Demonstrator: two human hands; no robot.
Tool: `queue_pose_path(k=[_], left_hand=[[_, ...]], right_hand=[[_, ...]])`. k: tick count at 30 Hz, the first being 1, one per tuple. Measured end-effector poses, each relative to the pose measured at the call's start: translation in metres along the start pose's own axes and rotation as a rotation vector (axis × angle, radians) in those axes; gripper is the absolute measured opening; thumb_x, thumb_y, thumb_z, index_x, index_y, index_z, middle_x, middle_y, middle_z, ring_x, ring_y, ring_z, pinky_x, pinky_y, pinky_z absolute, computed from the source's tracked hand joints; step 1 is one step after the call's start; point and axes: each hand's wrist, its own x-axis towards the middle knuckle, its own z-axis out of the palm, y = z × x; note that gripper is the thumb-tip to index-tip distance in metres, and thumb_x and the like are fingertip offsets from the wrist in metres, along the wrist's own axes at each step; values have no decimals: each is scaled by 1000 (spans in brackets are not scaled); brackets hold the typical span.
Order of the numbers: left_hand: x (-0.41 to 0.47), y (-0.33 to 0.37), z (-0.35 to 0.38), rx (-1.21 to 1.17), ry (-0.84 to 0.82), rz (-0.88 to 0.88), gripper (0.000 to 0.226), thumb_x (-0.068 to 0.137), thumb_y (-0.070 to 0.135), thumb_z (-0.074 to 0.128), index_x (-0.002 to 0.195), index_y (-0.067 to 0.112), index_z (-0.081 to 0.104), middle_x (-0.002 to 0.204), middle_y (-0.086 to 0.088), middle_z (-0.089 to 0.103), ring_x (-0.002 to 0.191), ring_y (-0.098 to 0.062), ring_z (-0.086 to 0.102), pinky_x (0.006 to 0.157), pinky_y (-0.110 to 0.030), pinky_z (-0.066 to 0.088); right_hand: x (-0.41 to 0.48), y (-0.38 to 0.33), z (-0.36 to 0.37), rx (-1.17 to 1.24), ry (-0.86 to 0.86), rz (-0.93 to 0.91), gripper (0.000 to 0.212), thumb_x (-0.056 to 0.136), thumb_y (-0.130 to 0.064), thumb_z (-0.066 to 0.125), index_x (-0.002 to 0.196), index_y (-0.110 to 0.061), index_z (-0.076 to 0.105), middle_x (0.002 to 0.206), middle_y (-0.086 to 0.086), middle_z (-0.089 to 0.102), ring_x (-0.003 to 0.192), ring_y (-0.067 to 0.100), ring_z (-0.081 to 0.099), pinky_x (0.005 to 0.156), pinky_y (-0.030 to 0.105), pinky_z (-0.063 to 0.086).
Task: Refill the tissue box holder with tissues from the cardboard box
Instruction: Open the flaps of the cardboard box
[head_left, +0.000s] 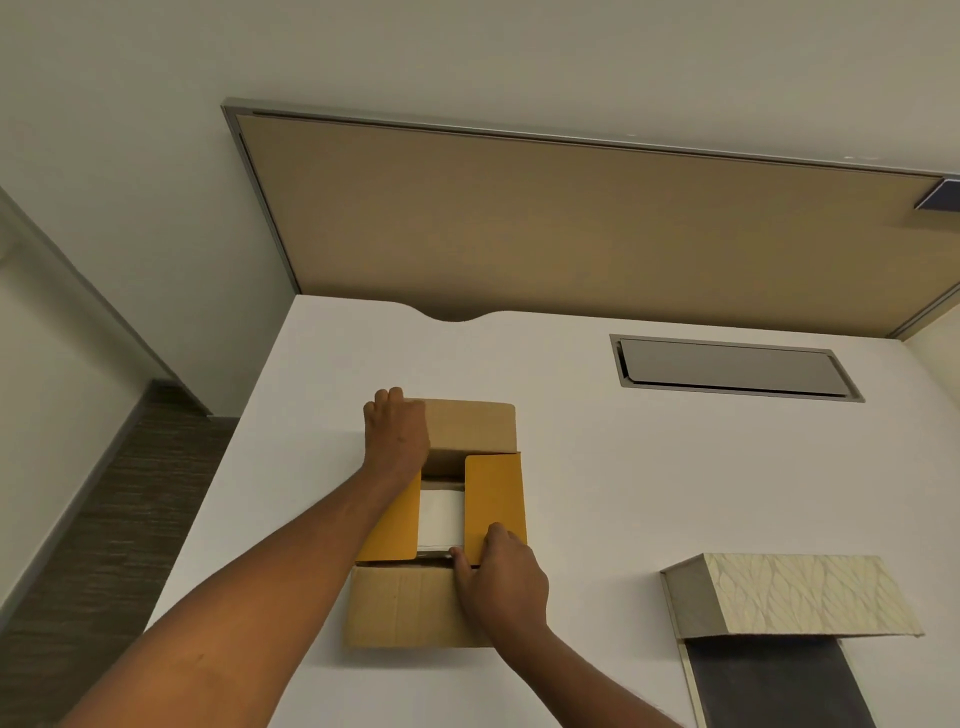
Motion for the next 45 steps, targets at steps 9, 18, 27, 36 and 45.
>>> queue_pose_path(k=[9, 18, 27, 36, 45], left_hand=[[-25, -12, 22, -197, -293, -106, 75, 82, 70, 43, 143, 28, 34, 155, -13, 22, 142, -38, 18, 114, -58, 14], [-56, -10, 13, -204, -305, -139, 102, 75, 38, 71, 151, 32, 4, 161, -12, -9, 145, -43, -10, 118, -54, 3], [-73, -24, -28, -572, -228, -355, 79, 83, 26, 70, 148, 19, 26, 155, -13, 26, 139, -37, 31, 108, -48, 40], [-93, -69, -47, -589, -45, -380, 47, 85, 21, 68, 128, 5, 56, 121, -18, 66, 105, -33, 64, 82, -35, 52], [-105, -85, -30, -288, 1, -418, 51, 79, 23, 75, 124, 5, 58, 116, -18, 61, 106, -33, 55, 85, -40, 49]], right_hand=[[2, -2, -3, 99, 40, 66, 57, 79, -58, 59, 118, -31, 28, 90, -7, 59, 74, 16, 61, 61, 28, 49], [4, -8, -7, 75, -16, 134, 94, 79, -63, 58, 147, -19, 10, 121, -2, 61, 101, 21, 65, 77, 31, 53], [6, -3, -11, 92, -23, 124, 78, 86, -50, 57, 144, -15, 19, 109, 0, 64, 93, 22, 65, 76, 34, 52], [4, -8, -20, -100, 78, -20, 94, 73, -69, 57, 142, -16, 22, 130, 6, 44, 112, 26, 47, 88, 39, 48], [-2, -16, -27, 63, 22, 18, 83, 80, -53, 58, 144, -21, 15, 144, 6, 26, 120, 29, 45, 94, 43, 49]])
